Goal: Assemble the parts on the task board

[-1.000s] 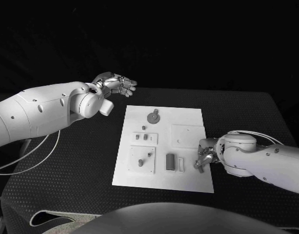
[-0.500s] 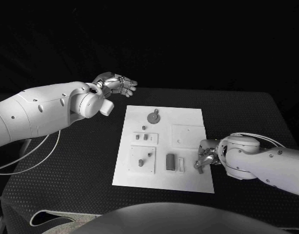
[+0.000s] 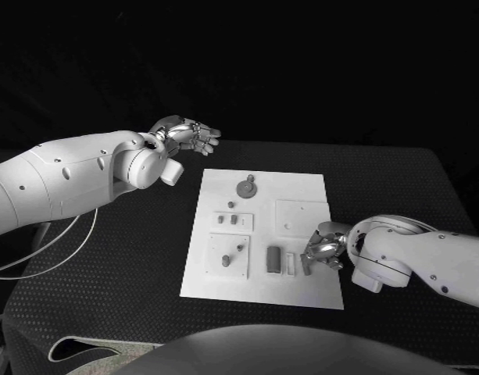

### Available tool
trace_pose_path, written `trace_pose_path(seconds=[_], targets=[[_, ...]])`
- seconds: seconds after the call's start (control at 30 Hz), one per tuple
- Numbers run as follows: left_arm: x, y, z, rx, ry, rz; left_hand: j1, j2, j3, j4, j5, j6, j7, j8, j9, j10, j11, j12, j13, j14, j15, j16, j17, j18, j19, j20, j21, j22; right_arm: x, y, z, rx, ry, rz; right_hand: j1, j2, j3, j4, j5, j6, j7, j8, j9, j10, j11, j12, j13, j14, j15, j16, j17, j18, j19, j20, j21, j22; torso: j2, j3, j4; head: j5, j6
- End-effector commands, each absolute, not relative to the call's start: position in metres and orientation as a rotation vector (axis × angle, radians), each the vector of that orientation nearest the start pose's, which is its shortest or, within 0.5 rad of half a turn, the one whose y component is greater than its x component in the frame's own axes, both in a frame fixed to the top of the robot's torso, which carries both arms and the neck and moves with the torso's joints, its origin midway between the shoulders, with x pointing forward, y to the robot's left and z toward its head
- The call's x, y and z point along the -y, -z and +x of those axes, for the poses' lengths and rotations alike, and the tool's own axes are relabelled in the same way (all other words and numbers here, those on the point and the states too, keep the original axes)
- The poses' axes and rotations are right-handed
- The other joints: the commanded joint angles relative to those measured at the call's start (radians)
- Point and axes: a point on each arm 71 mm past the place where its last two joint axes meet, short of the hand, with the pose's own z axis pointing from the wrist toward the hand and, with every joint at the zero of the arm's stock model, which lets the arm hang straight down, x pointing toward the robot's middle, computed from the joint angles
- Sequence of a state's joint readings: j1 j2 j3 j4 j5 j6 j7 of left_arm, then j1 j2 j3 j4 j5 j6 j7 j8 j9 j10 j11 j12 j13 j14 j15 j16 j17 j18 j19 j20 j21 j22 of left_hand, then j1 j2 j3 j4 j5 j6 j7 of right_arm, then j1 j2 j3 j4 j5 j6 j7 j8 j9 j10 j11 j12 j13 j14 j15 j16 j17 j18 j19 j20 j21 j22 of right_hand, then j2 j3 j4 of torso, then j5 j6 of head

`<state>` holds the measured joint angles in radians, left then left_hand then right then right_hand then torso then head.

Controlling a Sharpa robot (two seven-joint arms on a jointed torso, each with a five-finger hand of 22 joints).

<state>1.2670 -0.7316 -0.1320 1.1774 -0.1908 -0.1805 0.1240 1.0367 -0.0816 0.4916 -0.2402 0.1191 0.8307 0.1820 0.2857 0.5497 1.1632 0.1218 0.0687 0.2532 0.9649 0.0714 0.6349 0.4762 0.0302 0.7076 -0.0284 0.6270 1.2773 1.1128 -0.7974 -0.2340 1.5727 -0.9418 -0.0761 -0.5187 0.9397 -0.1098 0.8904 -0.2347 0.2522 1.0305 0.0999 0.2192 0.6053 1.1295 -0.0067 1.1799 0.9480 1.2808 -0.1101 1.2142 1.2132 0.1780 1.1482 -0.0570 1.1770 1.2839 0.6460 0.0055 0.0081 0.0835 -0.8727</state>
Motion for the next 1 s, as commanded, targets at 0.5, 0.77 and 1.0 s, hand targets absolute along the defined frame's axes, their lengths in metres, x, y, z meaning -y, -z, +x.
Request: trace_pose_path(seconds=[0.5,0.77,1.0], targets=[[-0.252,0.208,0.545,-1.714,1.194,-1.033,-0.009,0.0,-0.001,0.008,0.003,-0.006,0.001,0.006,-0.001,0.0,0.005,0.003,-0.002,0.006,0.001,-0.005,0.002,0.019,0.007,0.001,-0.005,0.002,0.177,0.325,0.406,-2.548,-0.485,0.505,-0.018,0.01,-0.01,-0.011,0.002,0.013,-0.001,0.013,0.012,0.013,-0.005,-0.009,-0.002,0.008,-0.003,-0.006,0.0,0.084,0.011,0.002,0.005,-0.004,0.0,-0.0002,-0.0004,0.0,0.0],[-0.252,0.208,0.545,-1.716,1.194,-1.033,-0.009,0.0,-0.001,0.008,0.003,-0.007,0.001,0.006,-0.002,0.0,0.005,0.003,-0.002,0.006,0.001,-0.006,0.003,0.019,0.007,0.001,-0.006,0.003,0.172,0.328,0.407,-2.559,-0.463,0.47,-0.029,0.007,-0.017,-0.01,-0.009,0.011,0.0,0.011,0.007,0.009,-0.004,-0.012,-0.002,0.004,-0.002,-0.01,-0.002,0.084,0.009,0.003,0.004,-0.005,0.0,0.0019,-0.0005,0.001,0.0],[-0.252,0.209,0.545,-1.718,1.195,-1.034,-0.01,0.0,-0.001,0.009,0.003,-0.007,0.001,0.006,-0.002,0.0,0.005,0.003,-0.002,0.006,0.001,-0.006,0.004,0.019,0.007,0.001,-0.006,0.003,0.169,0.331,0.407,-2.59,-0.446,0.424,-0.046,0.001,-0.031,-0.001,-0.042,0.01,0.001,0.009,0.0,0.004,-0.003,-0.013,0.0,0.0,-0.001,-0.015,-0.003,0.084,0.007,0.004,0.003,-0.007,0.001,0.0005,0.0002,0.002,0.0]])
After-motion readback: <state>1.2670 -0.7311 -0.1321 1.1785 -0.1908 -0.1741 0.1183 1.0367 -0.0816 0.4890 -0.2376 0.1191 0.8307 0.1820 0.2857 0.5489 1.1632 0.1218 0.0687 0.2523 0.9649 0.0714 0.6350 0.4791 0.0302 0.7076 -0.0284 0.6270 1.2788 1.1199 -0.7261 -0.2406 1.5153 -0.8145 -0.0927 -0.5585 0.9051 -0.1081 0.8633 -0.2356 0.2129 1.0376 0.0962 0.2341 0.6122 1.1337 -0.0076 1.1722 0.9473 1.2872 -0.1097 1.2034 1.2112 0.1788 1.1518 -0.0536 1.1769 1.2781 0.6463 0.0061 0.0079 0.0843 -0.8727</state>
